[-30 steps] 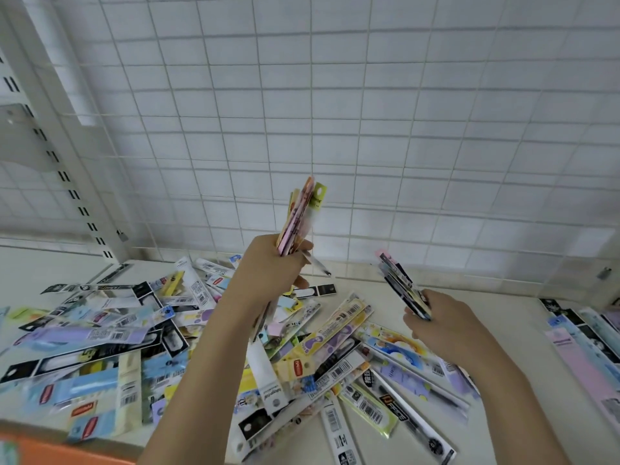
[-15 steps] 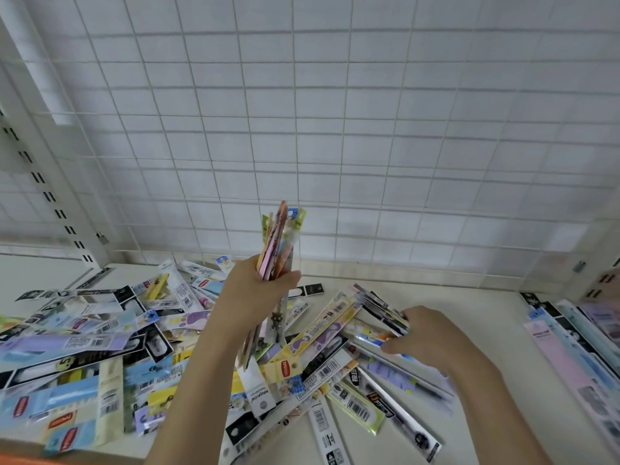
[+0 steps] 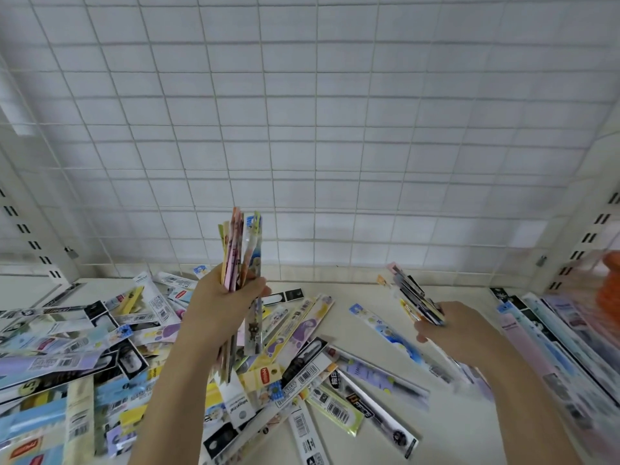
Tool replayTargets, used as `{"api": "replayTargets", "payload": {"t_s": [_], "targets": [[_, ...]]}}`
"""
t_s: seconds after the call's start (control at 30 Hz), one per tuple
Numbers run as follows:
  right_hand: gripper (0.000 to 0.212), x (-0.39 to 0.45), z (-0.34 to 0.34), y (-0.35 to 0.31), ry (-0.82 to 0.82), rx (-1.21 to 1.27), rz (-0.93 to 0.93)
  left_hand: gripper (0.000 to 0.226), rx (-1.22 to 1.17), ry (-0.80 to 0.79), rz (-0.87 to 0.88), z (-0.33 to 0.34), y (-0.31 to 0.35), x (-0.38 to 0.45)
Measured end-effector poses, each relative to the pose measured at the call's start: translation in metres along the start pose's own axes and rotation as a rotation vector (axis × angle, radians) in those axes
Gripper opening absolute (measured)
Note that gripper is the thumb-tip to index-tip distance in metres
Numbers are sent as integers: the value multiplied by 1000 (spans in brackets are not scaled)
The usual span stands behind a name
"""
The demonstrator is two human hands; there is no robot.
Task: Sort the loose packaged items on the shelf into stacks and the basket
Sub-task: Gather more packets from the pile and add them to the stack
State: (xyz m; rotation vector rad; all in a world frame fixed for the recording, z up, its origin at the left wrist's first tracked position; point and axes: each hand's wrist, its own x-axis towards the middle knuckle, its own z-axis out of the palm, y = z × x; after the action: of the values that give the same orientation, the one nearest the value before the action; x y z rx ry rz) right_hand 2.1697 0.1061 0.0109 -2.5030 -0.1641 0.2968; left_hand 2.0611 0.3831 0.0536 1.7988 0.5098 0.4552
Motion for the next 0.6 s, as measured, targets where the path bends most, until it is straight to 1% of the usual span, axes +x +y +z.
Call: {"api": "replayTargets", "payload": {"t_s": [0.13, 0.17, 0.23, 0.3, 0.37, 0.43, 0.53, 0.6], "targets": [[14, 0, 2, -3, 34, -51, -20, 11, -7, 3, 7, 6, 2, -4], [19, -1, 4, -6, 46, -69, -23, 9, -11, -2, 8, 7, 2, -5], [34, -3, 9, -12, 48, -87, -29, 7, -13, -12, 18, 8, 2, -6], [42, -3, 17, -17, 19, -114, -26, 14, -21, -8, 43, 10, 4, -9], [41, -1, 26, -20, -22, -197, -9, 17, -33, 29, 64, 10, 6, -12], [37, 1, 31, -20, -36, -239, 24, 14, -31, 73, 72, 11, 9, -16], [20, 6, 28, -16, -59, -205, 23, 6, -57, 93, 63, 13, 12, -20], [16, 7, 21, -14, -93, -177, -5, 6, -86, 82, 54, 16, 15, -25]]}}
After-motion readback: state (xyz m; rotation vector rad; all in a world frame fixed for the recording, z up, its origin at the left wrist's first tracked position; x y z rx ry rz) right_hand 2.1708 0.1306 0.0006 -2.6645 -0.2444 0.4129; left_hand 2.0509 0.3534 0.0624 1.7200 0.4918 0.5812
